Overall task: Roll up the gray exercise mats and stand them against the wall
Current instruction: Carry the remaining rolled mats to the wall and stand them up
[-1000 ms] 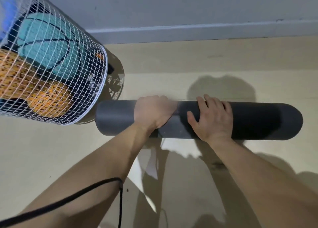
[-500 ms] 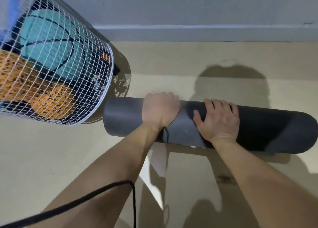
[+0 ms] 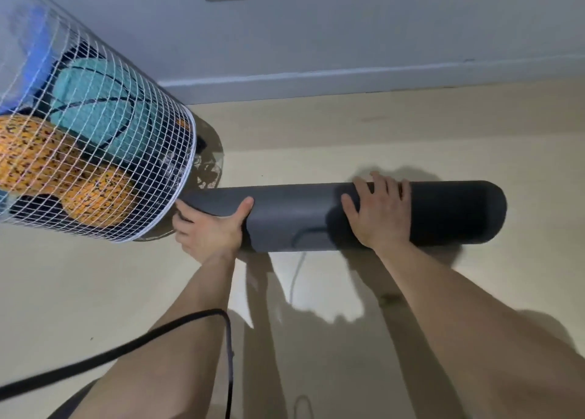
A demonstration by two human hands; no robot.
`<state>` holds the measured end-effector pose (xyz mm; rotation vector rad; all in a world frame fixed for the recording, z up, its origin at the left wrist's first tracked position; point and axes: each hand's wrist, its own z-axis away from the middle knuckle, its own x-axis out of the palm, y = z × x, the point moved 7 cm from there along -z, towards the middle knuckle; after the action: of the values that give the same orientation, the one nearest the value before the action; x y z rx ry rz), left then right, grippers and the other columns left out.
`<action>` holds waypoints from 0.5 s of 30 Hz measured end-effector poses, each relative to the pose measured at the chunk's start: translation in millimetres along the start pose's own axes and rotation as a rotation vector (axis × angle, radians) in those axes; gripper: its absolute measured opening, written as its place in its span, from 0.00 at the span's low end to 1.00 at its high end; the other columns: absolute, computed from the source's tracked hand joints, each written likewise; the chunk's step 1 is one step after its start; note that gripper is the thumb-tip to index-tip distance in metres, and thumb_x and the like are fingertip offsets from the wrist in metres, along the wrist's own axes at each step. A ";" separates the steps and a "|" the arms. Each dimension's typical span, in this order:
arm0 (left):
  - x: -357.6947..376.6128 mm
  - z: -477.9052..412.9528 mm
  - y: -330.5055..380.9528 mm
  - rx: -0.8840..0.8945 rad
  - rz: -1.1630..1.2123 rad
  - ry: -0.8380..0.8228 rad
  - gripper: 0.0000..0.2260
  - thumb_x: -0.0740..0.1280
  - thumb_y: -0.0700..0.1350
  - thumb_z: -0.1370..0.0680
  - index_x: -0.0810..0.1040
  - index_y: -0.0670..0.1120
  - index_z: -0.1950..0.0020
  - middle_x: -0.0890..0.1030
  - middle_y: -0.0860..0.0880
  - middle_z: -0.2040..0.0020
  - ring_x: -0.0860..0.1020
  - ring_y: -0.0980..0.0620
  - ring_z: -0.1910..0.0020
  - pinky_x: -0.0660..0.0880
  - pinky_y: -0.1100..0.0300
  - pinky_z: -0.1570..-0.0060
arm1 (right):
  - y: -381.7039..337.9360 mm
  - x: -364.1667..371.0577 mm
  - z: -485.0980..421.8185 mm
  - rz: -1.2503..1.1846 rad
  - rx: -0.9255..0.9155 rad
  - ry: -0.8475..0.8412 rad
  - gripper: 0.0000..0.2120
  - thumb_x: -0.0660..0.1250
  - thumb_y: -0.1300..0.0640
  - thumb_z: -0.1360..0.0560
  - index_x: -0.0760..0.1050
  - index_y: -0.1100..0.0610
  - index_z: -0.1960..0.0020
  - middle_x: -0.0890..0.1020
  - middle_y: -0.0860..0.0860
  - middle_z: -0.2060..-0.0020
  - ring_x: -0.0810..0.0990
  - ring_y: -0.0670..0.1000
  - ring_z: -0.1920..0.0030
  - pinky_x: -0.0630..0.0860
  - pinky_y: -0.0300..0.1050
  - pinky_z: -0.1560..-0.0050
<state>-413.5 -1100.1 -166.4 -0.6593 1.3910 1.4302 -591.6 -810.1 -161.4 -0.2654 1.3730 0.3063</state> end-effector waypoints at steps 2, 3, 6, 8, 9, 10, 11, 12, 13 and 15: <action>1.7 -3.5 -1.3 0.011 0.008 0.019 0.65 0.72 0.78 0.41 0.52 0.42 0.17 0.63 0.36 0.23 0.67 0.32 0.29 0.65 0.39 0.29 | 49.1 -3.2 16.3 -0.071 0.197 0.001 0.31 0.47 0.35 0.18 0.66 0.52 0.23 0.66 0.61 0.23 0.61 0.63 0.22 0.53 0.66 0.23; 2.9 -3.2 -0.7 0.013 0.016 0.032 0.64 0.73 0.78 0.41 0.53 0.42 0.18 0.63 0.35 0.24 0.67 0.32 0.30 0.66 0.38 0.30 | 79.3 -5.4 26.6 -0.114 0.303 0.003 0.33 0.49 0.34 0.18 0.62 0.52 0.21 0.61 0.62 0.21 0.56 0.63 0.20 0.52 0.67 0.22; 3.1 3.5 2.7 0.012 0.050 0.055 0.63 0.74 0.76 0.40 0.55 0.42 0.18 0.64 0.36 0.24 0.68 0.32 0.31 0.67 0.38 0.32 | 156.1 -10.5 51.1 -0.298 0.513 0.018 0.39 0.56 0.34 0.19 0.51 0.54 0.17 0.49 0.62 0.18 0.48 0.62 0.18 0.55 0.65 0.21; 0.7 3.9 5.5 0.000 0.063 0.058 0.63 0.75 0.75 0.40 0.55 0.41 0.18 0.64 0.36 0.24 0.68 0.33 0.31 0.66 0.39 0.32 | 190.7 -11.0 59.4 -0.489 0.666 0.028 0.41 0.61 0.36 0.20 0.49 0.56 0.17 0.51 0.60 0.18 0.53 0.63 0.19 0.62 0.62 0.24; -0.2 2.9 6.2 -0.008 0.067 0.049 0.63 0.76 0.74 0.40 0.54 0.41 0.18 0.65 0.36 0.25 0.68 0.33 0.31 0.66 0.40 0.32 | 200.3 -6.6 63.1 -0.621 0.741 0.013 0.41 0.62 0.37 0.20 0.49 0.57 0.17 0.55 0.60 0.19 0.58 0.63 0.21 0.65 0.61 0.26; 0.1 1.5 5.9 -0.017 0.073 0.038 0.64 0.76 0.74 0.40 0.53 0.41 0.18 0.65 0.36 0.25 0.67 0.33 0.30 0.66 0.40 0.31 | 203.4 -1.2 65.5 -0.745 0.781 -0.016 0.41 0.63 0.38 0.20 0.50 0.58 0.17 0.60 0.59 0.20 0.64 0.63 0.24 0.68 0.60 0.29; 0.8 0.2 4.8 -0.027 0.078 0.027 0.65 0.77 0.74 0.41 0.52 0.40 0.17 0.65 0.36 0.25 0.67 0.34 0.30 0.66 0.40 0.30 | 201.4 3.1 66.7 -0.831 0.786 -0.037 0.41 0.64 0.39 0.20 0.51 0.58 0.18 0.64 0.58 0.22 0.69 0.63 0.26 0.70 0.59 0.31; 1.2 -0.9 2.3 -0.037 0.087 0.016 0.66 0.77 0.74 0.41 0.51 0.38 0.17 0.66 0.35 0.26 0.67 0.34 0.29 0.65 0.41 0.29 | 198.9 6.0 68.5 -0.880 0.782 -0.033 0.41 0.65 0.39 0.20 0.52 0.57 0.18 0.65 0.57 0.23 0.70 0.63 0.28 0.71 0.58 0.32; 1.6 -1.9 -1.1 -0.046 0.102 0.009 0.67 0.77 0.74 0.41 0.51 0.38 0.18 0.66 0.34 0.27 0.66 0.34 0.29 0.64 0.42 0.28 | 198.5 8.7 70.8 -0.913 0.786 -0.007 0.41 0.66 0.38 0.21 0.52 0.56 0.18 0.66 0.56 0.24 0.71 0.62 0.28 0.71 0.58 0.32; 1.8 -4.0 -7.0 -0.041 0.157 0.006 0.64 0.78 0.72 0.40 0.54 0.37 0.19 0.68 0.34 0.27 0.66 0.35 0.27 0.62 0.45 0.25 | 199.9 12.4 72.9 -0.979 0.803 0.046 0.43 0.68 0.37 0.23 0.54 0.55 0.18 0.67 0.55 0.24 0.71 0.61 0.28 0.72 0.58 0.31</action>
<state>-408.9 -1104.5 -171.6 -0.5919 1.4477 1.5848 -595.7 -597.0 -162.0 -0.2357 1.1575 -1.0466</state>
